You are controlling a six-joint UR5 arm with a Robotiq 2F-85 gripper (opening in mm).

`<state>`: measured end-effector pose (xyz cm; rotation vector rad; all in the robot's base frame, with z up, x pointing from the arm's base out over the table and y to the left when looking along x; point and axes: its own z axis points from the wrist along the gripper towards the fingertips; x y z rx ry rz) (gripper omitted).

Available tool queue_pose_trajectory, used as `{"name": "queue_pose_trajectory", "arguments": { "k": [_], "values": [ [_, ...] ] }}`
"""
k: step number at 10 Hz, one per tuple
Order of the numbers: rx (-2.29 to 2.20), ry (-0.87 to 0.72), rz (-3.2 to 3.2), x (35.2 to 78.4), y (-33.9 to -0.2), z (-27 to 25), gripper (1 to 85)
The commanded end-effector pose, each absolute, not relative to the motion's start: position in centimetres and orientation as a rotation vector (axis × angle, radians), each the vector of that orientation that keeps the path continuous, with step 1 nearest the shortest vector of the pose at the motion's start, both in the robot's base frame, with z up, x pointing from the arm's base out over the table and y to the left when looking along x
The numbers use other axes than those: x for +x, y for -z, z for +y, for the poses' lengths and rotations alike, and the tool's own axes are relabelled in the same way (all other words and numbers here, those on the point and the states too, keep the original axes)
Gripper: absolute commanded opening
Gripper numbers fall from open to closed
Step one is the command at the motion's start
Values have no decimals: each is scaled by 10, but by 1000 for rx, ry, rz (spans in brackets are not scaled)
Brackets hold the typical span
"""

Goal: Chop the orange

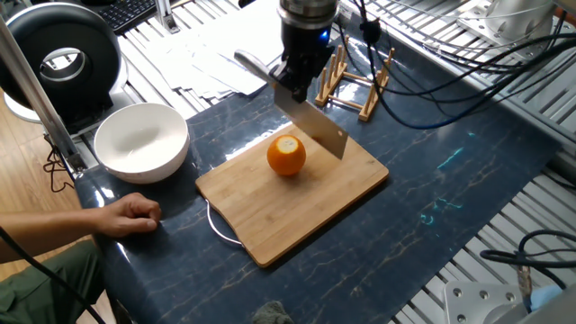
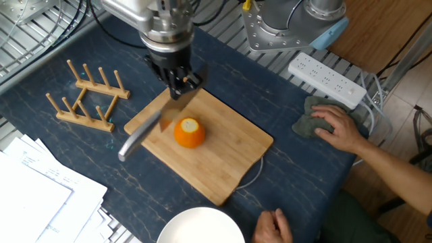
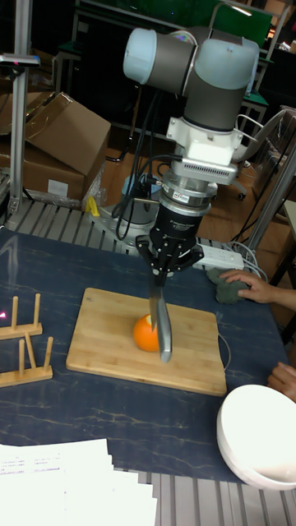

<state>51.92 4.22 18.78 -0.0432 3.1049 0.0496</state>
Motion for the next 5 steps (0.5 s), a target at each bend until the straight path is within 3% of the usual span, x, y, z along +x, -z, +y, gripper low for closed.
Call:
{"name": "queue_pose_trajectory", "arguments": {
  "k": [1,5],
  "values": [
    [-40,-105,3101,519,-187,57,13],
    [-80,-133,3099,512,-190,59,13]
  ]
}}
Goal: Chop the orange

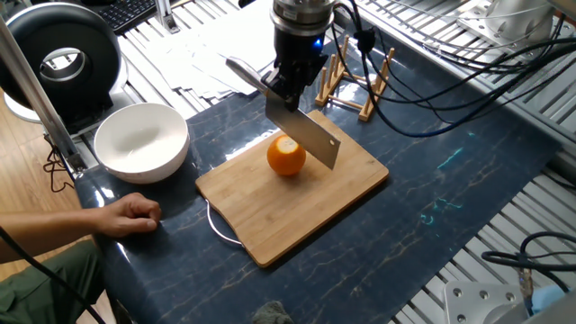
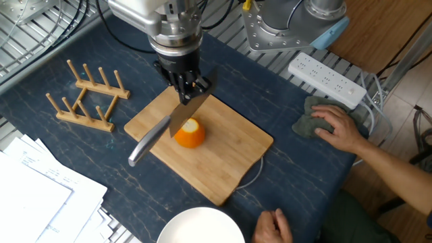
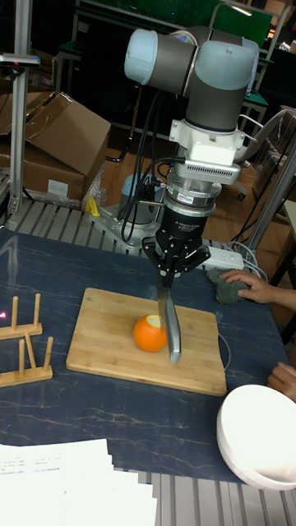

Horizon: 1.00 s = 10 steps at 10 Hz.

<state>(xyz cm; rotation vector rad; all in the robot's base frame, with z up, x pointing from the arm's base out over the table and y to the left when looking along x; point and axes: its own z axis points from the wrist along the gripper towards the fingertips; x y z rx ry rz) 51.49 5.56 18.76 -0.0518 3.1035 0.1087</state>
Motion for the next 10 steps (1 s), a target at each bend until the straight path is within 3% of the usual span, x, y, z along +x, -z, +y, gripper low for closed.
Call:
{"name": "queue_pose_trajectory", "arguments": {
  "k": [1,4,10],
  "values": [
    [-105,-124,3106,510,-189,58,13],
    [-125,-173,3097,516,-183,70,13],
    [-112,-95,3077,537,-170,62,13]
  ]
}}
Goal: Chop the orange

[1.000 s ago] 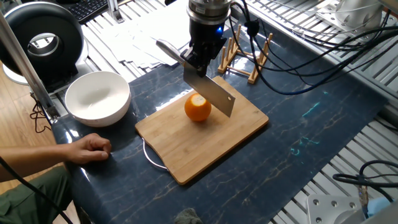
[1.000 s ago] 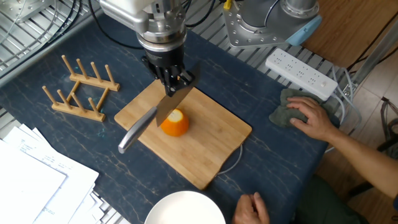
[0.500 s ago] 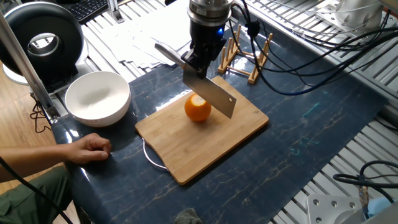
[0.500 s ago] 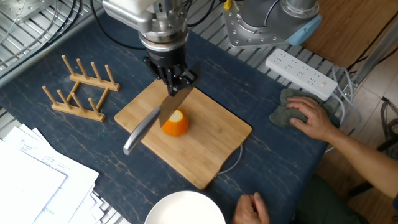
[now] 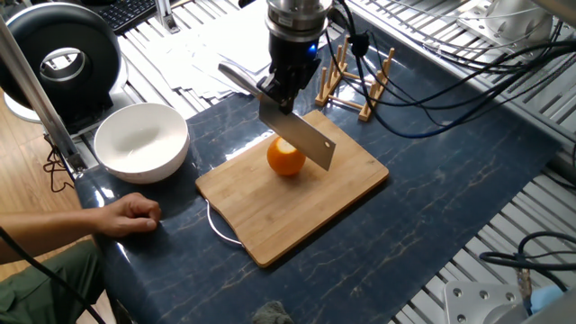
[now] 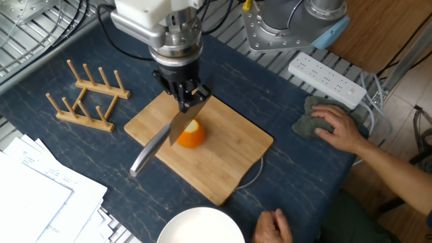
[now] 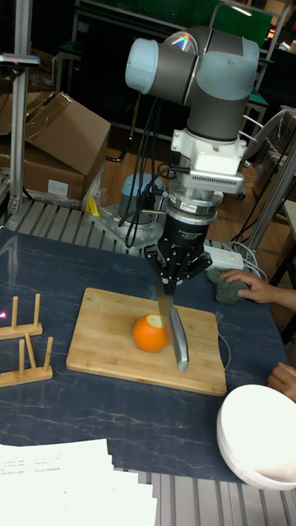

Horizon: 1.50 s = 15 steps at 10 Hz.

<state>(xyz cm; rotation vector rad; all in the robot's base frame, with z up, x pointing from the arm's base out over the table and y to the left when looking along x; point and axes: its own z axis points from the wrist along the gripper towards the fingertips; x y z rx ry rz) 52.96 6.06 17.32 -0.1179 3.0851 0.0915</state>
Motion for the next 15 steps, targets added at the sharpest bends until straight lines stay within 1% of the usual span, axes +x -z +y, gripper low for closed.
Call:
{"name": "queue_pose_trajectory", "arguments": {
  "k": [1,15],
  "values": [
    [-112,-95,3077,537,-170,62,13],
    [-110,-93,3082,537,-164,64,13]
  ]
}}
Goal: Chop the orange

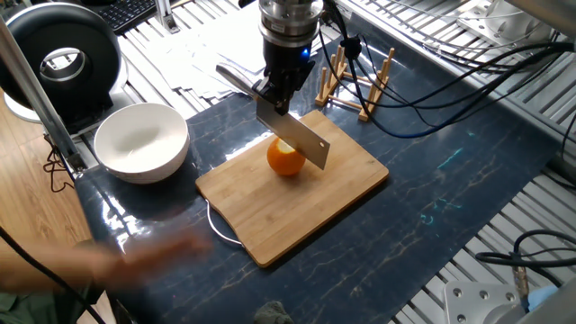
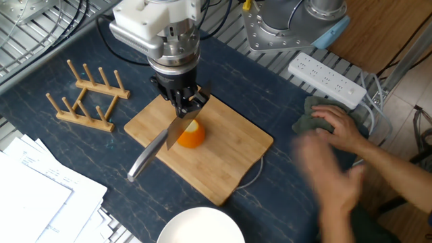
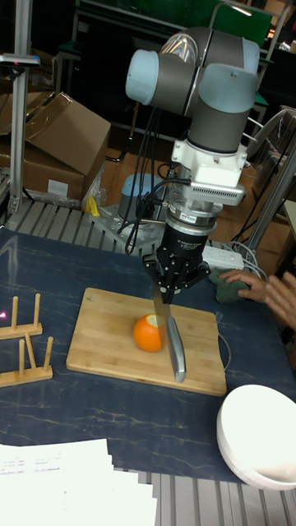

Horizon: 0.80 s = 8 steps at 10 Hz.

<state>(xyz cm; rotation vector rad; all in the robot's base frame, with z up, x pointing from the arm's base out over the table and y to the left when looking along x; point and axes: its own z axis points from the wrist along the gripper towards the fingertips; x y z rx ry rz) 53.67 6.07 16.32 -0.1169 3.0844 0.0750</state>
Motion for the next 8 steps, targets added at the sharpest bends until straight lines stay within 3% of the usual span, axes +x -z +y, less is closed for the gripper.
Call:
{"name": "queue_pose_trajectory", "arguments": {
  "k": [1,8],
  "values": [
    [-111,-88,3082,537,-163,63,13],
    [-96,-112,3083,527,-168,63,13]
  ]
}}
